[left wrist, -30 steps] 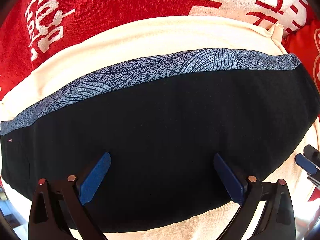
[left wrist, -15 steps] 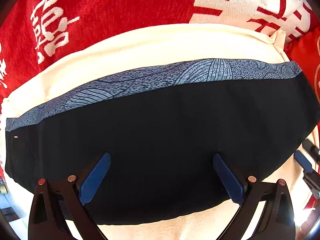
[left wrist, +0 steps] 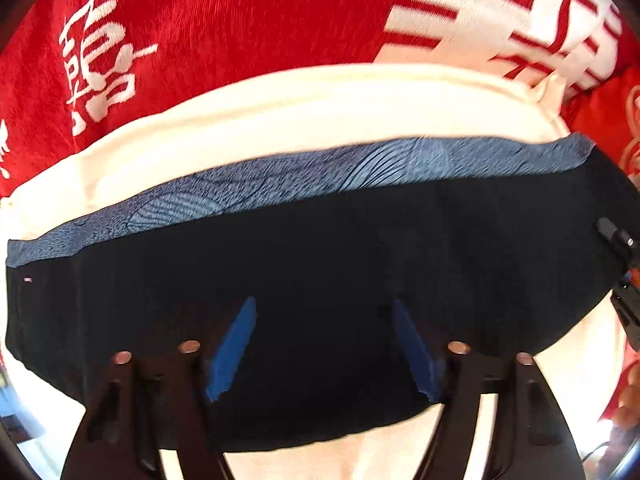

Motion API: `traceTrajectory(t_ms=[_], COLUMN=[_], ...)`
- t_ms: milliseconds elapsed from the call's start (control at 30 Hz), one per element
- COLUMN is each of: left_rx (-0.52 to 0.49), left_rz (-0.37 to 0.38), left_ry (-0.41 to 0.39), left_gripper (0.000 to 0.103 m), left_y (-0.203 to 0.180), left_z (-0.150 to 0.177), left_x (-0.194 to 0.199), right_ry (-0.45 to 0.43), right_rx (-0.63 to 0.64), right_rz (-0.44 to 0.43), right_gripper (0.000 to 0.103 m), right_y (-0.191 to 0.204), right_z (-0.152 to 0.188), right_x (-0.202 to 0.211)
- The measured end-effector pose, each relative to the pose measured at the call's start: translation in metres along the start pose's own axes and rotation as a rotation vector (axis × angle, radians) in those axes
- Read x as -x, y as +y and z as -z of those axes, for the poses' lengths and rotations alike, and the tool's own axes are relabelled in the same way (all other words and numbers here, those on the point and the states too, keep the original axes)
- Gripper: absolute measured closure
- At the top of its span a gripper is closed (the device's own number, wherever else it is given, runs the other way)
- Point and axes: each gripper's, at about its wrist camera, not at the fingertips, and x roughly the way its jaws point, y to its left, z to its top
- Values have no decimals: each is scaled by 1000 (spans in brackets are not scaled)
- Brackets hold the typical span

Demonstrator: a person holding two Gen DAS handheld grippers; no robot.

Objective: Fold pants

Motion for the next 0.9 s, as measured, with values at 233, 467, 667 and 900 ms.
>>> traceTrajectory(t_ms=[233, 467, 667, 900], left_rx=[-110, -135, -125, -14], left_rz=[37, 98, 199, 156], left_ry=[-54, -88, -91, -107], left_gripper=[29, 29, 25, 25], left_y=[-47, -45, -24, 90], left_z=[11, 11, 17, 31], left_x=[-24, -29, -24, 3], right_ry=[-8, -8, -4, 53], right_rx=[223, 417, 618, 853], right_rz=[30, 72, 134, 260], right_gripper=[88, 88, 88, 87], right_y=[64, 119, 172, 228], right_z=[15, 41, 85, 166], right_x=[8, 4, -5, -57])
